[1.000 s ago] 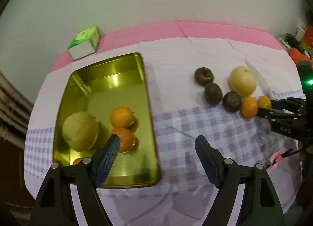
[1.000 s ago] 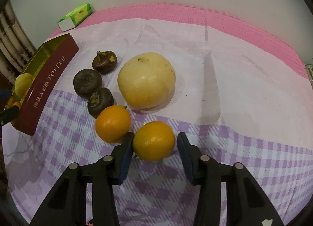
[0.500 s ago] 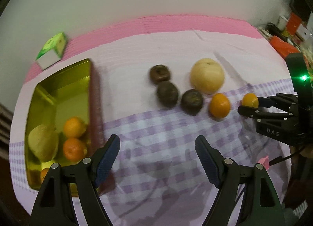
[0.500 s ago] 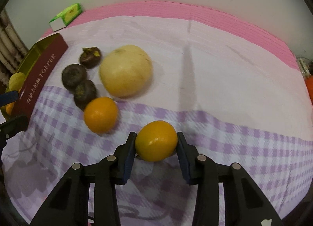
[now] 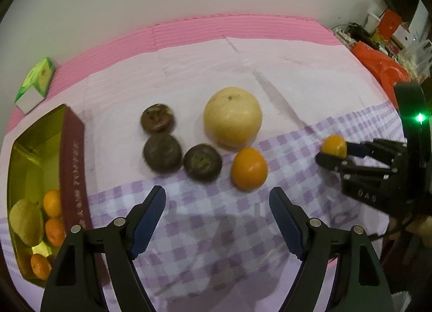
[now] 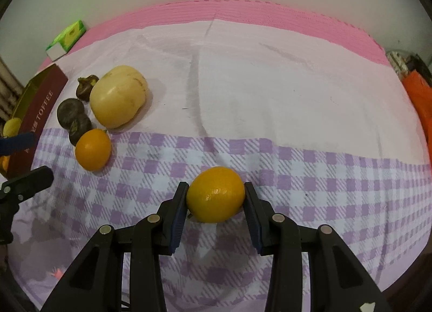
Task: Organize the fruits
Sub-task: 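Grasp an orange mandarin with the left gripper, then carry the mandarin with the left gripper over the tin tray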
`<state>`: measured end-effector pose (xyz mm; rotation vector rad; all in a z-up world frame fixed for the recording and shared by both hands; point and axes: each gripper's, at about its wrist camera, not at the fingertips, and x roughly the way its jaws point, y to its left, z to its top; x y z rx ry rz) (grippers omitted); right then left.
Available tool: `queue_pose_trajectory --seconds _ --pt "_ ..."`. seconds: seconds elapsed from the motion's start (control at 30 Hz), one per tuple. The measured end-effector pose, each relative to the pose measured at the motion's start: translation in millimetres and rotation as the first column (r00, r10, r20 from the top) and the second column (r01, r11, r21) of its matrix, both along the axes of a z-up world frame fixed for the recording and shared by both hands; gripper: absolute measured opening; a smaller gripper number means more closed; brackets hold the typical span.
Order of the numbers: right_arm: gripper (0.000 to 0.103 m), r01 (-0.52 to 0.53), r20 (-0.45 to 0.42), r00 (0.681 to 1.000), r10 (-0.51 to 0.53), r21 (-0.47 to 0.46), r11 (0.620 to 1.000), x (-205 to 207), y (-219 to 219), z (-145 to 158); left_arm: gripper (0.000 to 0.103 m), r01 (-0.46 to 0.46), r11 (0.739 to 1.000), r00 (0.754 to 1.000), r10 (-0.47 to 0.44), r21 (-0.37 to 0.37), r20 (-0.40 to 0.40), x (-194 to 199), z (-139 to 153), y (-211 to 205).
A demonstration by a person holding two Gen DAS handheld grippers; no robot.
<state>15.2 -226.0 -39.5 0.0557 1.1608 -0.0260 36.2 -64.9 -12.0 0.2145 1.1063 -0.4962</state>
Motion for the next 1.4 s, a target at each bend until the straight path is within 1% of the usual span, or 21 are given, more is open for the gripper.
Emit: queue_pose_trajectory --seconds 0.07,0.1,0.13,0.3,0.43,0.5,0.8,1.1,1.23,1.4 --pt "0.037 0.003 0.000 1.000 -0.003 0.009 1.000 0 -1 0 0.074 -0.002 1.000 1.000 0.001 -0.028 -0.028 5 0 -5" --pt "0.037 0.004 0.000 1.000 -0.004 0.012 1.000 0 0 0 0.071 -0.001 0.999 0.999 -0.001 -0.044 -0.044 7 -1 -9" --pt "0.038 0.005 0.000 1.000 -0.005 0.016 1.000 0 0 0 0.069 0.002 0.999 0.999 -0.004 -0.048 -0.050 8 -1 -12" --pt "0.038 0.009 0.001 1.000 -0.009 0.038 0.999 0 -5 1 0.060 0.030 0.999 0.998 -0.032 -0.027 -0.060 10 -5 -26" --pt "0.038 0.009 0.004 1.000 -0.009 0.047 0.999 0 -6 2 0.055 0.036 0.999 0.996 -0.038 -0.018 -0.087 13 -12 -33" --pt "0.038 0.011 0.005 1.000 -0.011 0.054 0.998 0 -8 1 0.049 0.037 0.999 0.995 -0.039 -0.018 -0.097 15 -15 -35" --pt "0.038 0.012 0.007 1.000 -0.013 0.070 0.997 0 -11 2 0.039 0.035 0.999 0.991 -0.033 0.006 -0.126 23 -27 -43" --pt "0.038 0.015 0.008 1.000 -0.016 0.076 0.997 0 -11 3 0.038 0.033 0.999 0.990 -0.031 0.011 -0.136 25 -34 -45" --pt "0.038 0.015 0.008 1.000 -0.016 0.076 0.997 1 -10 2 0.038 0.026 1.000 0.991 -0.025 0.005 -0.134 23 -32 -43" --pt "0.038 0.011 0.008 1.000 -0.012 0.063 0.998 1 -9 2 0.038 0.024 1.000 0.993 -0.024 0.002 -0.115 18 -23 -33"
